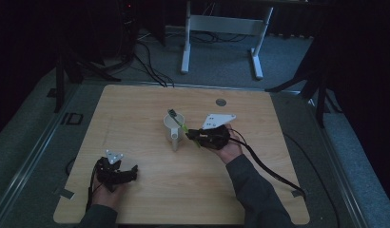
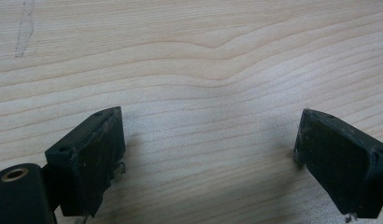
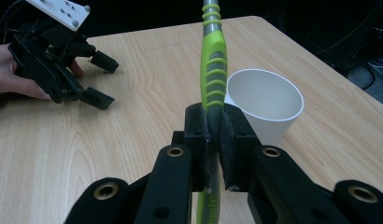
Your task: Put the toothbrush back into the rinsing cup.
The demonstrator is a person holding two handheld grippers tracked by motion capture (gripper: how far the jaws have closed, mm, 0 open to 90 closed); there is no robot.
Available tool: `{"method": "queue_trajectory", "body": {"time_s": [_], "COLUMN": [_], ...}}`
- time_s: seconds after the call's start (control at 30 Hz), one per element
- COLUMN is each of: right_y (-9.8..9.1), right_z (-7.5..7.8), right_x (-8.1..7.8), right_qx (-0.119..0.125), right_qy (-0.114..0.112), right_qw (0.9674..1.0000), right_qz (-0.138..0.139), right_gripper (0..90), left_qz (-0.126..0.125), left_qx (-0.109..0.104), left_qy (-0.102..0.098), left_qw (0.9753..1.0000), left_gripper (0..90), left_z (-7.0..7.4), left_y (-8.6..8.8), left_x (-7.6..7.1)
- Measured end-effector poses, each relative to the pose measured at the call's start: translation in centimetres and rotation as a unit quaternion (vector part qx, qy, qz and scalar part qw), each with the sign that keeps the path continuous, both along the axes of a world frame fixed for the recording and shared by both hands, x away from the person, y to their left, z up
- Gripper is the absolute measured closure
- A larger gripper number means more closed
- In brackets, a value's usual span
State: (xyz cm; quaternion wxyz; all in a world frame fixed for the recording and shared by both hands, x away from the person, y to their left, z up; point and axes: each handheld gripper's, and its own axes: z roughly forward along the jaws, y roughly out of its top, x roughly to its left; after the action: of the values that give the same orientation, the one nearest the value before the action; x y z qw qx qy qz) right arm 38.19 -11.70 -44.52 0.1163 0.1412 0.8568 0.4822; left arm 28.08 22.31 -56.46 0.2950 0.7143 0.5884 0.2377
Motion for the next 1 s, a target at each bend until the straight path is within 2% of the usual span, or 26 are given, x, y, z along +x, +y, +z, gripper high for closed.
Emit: {"method": "queue_trajectory", "body": {"time_s": [0.27,0.47,0.63,1.0], "right_y": [1.1,1.2,1.2,1.3], "right_z": [0.3,0.4,0.5,0.5], "right_x": [-0.1,0.2,0.3,0.4], "right_qx": [0.010,0.034,0.068,0.094], "right_qy": [-0.008,-0.009,-0.009,-0.020], "right_qw": [0.9999,0.9993,0.9974,0.9945], "right_qz": [0.001,-0.013,-0.023,-0.041], "right_gripper": [82.0,82.0,82.0,82.0], "left_qz": [-0.001,-0.002,-0.003,-0.003], "left_qx": [0.000,0.001,0.000,0.000], "left_qy": [0.000,0.001,0.001,0.001], "left_qw": [1.0000,1.0000,1.0000,1.0000], "left_gripper": [9.4,9.4,9.4,9.4], "left_z": [0.0,0.0,0.0,0.0], "left_y": [0.0,0.0,0.0,0.0], "left_x": [0.0,0.0,0.0,0.0]}}
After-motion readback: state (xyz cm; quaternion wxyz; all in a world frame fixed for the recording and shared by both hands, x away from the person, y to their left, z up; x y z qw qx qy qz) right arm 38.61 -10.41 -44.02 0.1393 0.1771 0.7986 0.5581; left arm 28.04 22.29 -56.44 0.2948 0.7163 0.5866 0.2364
